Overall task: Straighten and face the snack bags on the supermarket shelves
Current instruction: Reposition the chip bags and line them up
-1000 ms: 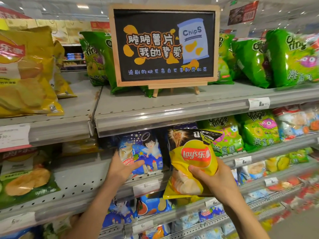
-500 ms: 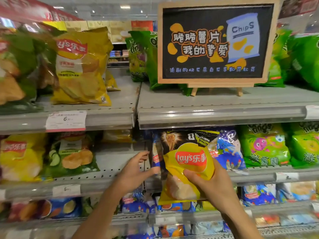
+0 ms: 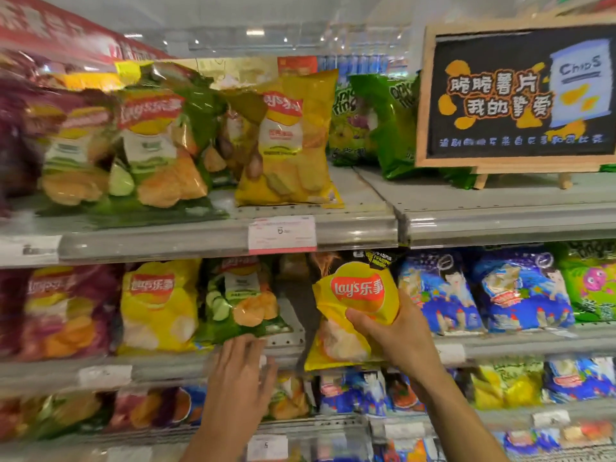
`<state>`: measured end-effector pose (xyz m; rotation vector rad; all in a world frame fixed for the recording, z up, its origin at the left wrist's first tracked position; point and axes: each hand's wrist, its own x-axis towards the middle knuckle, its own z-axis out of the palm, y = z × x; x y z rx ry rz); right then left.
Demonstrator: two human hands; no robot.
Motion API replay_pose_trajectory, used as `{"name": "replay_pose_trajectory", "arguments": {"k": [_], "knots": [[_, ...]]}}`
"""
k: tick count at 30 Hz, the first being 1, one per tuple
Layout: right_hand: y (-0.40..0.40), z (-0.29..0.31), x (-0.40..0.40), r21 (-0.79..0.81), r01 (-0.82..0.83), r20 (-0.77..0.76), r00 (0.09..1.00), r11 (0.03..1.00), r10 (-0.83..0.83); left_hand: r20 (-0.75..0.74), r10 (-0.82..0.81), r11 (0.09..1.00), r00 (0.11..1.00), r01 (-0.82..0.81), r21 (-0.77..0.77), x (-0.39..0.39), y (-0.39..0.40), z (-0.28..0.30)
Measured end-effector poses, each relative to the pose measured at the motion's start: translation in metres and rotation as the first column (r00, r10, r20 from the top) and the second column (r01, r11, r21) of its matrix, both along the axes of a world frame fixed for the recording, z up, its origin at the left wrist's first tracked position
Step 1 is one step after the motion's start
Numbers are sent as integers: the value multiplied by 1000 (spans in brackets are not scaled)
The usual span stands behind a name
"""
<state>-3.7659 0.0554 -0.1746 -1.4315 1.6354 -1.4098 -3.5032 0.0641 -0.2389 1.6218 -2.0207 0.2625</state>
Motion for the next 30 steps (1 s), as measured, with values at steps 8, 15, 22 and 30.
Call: {"name": "replay_pose_trajectory", "arguments": {"k": [8,15,22,30], "knots": [[-46,4,35,-23,102,43,994,995,-101,25,-69,997,997,68,41,17,-1,-12],[-60,-20,19,142,-77,36,997,987,72,-40,-46,994,998,50,97,13,-3,-15],[-63,-28,11,225,-149,0,988,963,153,-92,-55,995,994,62,77,15,-2,-18],[-27,-35,20,29,-77,-164,983,997,80,-221,-89,978,971,128,166,16,8,-16]]}}
